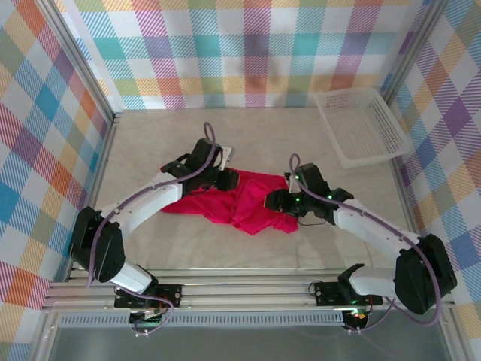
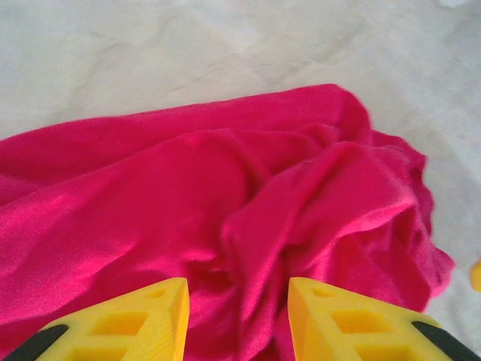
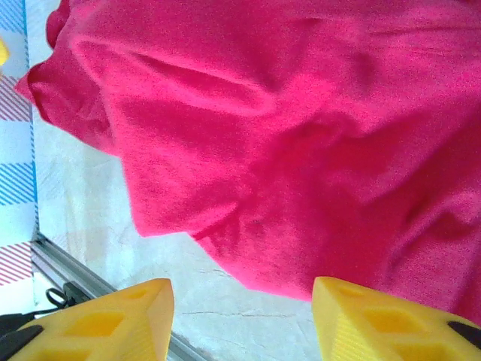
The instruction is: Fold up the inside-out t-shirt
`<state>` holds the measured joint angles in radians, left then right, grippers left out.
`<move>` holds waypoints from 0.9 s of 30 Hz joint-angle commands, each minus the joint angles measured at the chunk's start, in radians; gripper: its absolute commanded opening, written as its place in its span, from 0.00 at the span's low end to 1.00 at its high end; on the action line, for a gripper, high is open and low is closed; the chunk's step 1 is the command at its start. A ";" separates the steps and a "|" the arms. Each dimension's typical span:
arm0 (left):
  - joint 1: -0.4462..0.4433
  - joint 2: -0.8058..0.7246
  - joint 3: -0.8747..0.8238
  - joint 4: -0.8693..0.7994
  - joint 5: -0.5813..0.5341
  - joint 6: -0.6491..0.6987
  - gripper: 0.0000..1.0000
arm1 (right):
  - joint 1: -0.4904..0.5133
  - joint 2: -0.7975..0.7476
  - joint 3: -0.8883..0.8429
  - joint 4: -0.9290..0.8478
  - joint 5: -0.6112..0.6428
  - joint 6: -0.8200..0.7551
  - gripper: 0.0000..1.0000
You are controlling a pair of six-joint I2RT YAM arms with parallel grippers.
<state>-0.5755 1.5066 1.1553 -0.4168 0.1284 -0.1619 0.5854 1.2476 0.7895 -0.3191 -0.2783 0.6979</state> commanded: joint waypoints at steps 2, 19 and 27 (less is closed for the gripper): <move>0.051 -0.025 -0.069 -0.029 -0.033 -0.087 0.35 | 0.100 0.098 0.121 -0.054 0.139 0.003 0.59; 0.083 0.013 -0.123 0.020 0.094 -0.110 0.33 | 0.258 0.423 0.384 -0.141 0.355 0.128 0.16; 0.055 0.054 -0.169 0.274 0.368 -0.128 0.41 | 0.243 0.224 0.195 -0.098 0.340 0.055 0.00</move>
<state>-0.5056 1.5318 1.0019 -0.2867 0.3588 -0.2741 0.8371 1.5459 1.0492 -0.4267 0.0566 0.7876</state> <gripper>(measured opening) 0.402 0.003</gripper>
